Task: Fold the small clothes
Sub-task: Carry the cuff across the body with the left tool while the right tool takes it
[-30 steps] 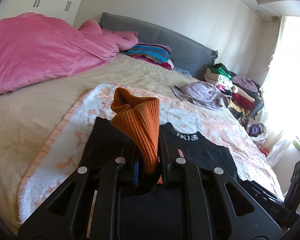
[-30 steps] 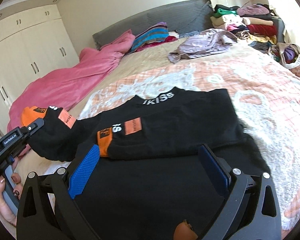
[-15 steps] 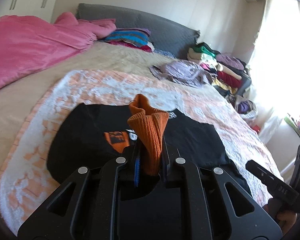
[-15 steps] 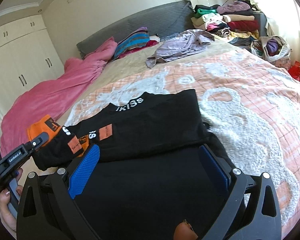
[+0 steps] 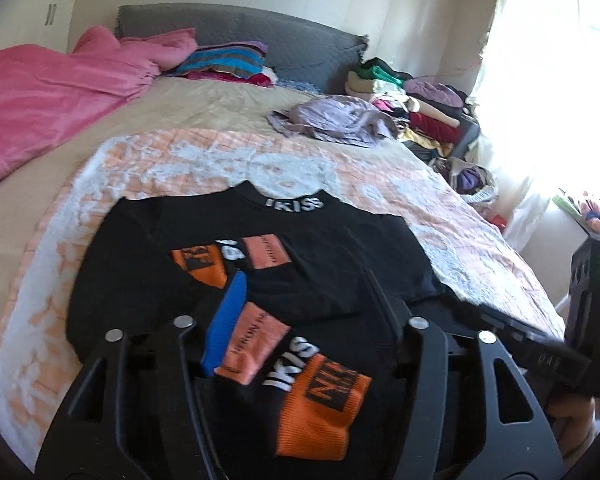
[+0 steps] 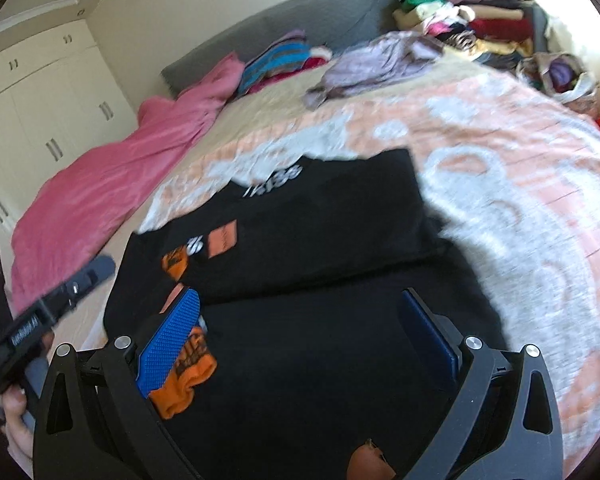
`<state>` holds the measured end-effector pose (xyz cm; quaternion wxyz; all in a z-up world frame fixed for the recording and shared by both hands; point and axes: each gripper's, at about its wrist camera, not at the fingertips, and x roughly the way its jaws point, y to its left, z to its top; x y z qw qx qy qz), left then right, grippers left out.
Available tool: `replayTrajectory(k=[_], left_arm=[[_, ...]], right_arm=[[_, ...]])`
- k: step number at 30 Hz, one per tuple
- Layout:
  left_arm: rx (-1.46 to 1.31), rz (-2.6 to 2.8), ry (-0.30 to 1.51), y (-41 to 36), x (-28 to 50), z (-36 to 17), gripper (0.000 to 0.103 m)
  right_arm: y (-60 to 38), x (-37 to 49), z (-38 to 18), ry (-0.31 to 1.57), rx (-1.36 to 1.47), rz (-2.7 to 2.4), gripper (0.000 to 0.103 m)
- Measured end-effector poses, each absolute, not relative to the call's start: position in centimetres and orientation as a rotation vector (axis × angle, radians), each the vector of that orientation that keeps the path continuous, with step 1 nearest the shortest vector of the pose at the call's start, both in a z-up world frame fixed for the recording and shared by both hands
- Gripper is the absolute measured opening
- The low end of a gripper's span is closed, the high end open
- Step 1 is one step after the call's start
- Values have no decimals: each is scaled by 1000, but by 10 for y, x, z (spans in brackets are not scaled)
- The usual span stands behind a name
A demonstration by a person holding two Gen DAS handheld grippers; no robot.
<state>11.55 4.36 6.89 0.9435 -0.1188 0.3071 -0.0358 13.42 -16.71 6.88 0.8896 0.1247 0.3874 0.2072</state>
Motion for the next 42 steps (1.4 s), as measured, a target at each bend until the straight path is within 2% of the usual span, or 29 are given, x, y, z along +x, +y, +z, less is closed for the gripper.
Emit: replayTrajectory(k=[2, 4, 8, 10, 13, 16, 17, 19, 20, 24, 33, 42], left_arm=[[-260, -32, 628, 59, 114, 69, 69], [-278, 9, 625, 73, 112, 69, 76], [-321, 79, 616, 100, 105, 70, 84], [-346, 101, 609, 113, 101, 71, 87], [-366, 131, 602, 127, 95, 71, 87], [-383, 152, 596, 139, 89, 70, 87], [-395, 158, 592, 144, 87, 69, 87], [-414, 167, 587, 152, 85, 67, 87], [-420, 172, 585, 155, 84, 67, 87], [-397, 249, 590, 166, 78, 65, 87], [-437, 269, 588, 181, 71, 64, 87], [-426, 263, 594, 178, 73, 63, 87]], right_arm=[[-149, 131, 61, 841, 234, 477, 98], [-129, 127, 53, 885, 233, 559, 98], [-90, 116, 37, 961, 215, 661, 97], [-74, 112, 29, 979, 201, 667, 84], [-57, 106, 25, 968, 143, 662, 74], [-49, 106, 25, 939, 137, 664, 51], [-49, 108, 24, 939, 146, 670, 39], [-50, 111, 24, 934, 159, 671, 24], [-50, 113, 24, 921, 167, 671, 13], [-44, 123, 43, 859, 151, 705, 11], [-36, 166, 126, 667, 44, 790, 9], [-80, 192, 156, 550, -23, 695, 9]])
